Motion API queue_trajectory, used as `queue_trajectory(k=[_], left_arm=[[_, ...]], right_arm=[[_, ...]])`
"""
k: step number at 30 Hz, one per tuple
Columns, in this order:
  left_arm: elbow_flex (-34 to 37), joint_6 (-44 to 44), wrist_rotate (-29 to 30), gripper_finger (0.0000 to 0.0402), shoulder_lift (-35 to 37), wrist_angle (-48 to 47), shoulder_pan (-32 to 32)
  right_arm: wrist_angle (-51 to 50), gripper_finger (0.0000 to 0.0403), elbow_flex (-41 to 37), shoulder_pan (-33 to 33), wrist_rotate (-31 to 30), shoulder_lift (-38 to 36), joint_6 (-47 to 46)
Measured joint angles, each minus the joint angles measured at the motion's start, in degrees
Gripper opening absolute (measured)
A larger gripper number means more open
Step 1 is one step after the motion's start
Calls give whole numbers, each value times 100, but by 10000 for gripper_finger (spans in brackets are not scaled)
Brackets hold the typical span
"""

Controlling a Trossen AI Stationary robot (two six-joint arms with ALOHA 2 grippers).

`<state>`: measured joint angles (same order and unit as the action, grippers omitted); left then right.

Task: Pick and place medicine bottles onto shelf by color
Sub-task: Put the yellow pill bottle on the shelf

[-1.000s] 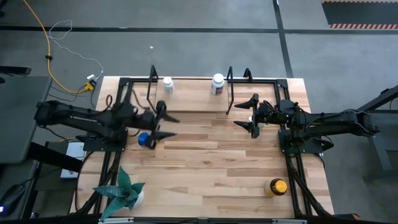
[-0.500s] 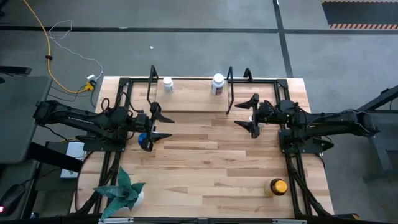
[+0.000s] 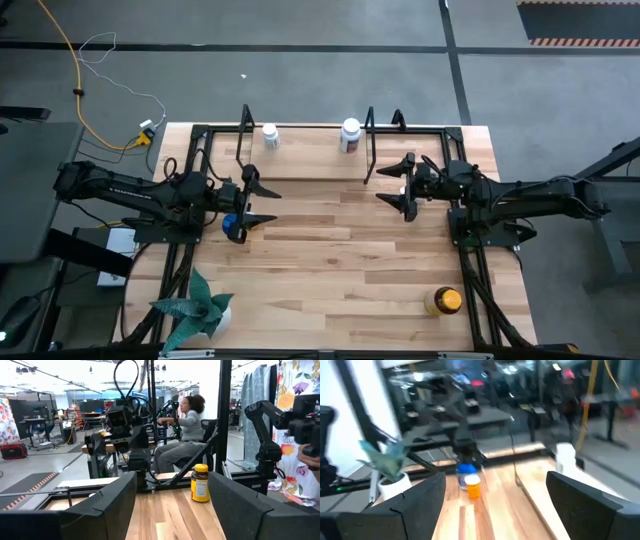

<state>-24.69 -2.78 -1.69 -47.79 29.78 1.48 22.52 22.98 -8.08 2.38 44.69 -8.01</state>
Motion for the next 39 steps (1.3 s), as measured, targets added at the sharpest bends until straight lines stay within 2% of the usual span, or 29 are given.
queue_trajectory(k=[2,7,10,13,29,39], left_arm=[[0,-45,0,236,0,0,0],[0,-45,0,236,0,0,0],[0,-45,0,236,0,-1,0],[0,-45,0,236,0,-4,0],[0,-45,0,236,-17,-42,0],[0,-43,0,236,-35,-46,0]], right_arm=[[-919,337,239,0,-365,4,-149],[-4159,337,1119,0,-1448,131,-695],[-5355,337,1354,-2,-1585,259,-1169],[-5993,337,1345,0,-1572,422,-1596],[-6004,337,1242,-554,-1613,2034,-1514],[-6000,337,1241,-767,-1630,2331,-1394]])
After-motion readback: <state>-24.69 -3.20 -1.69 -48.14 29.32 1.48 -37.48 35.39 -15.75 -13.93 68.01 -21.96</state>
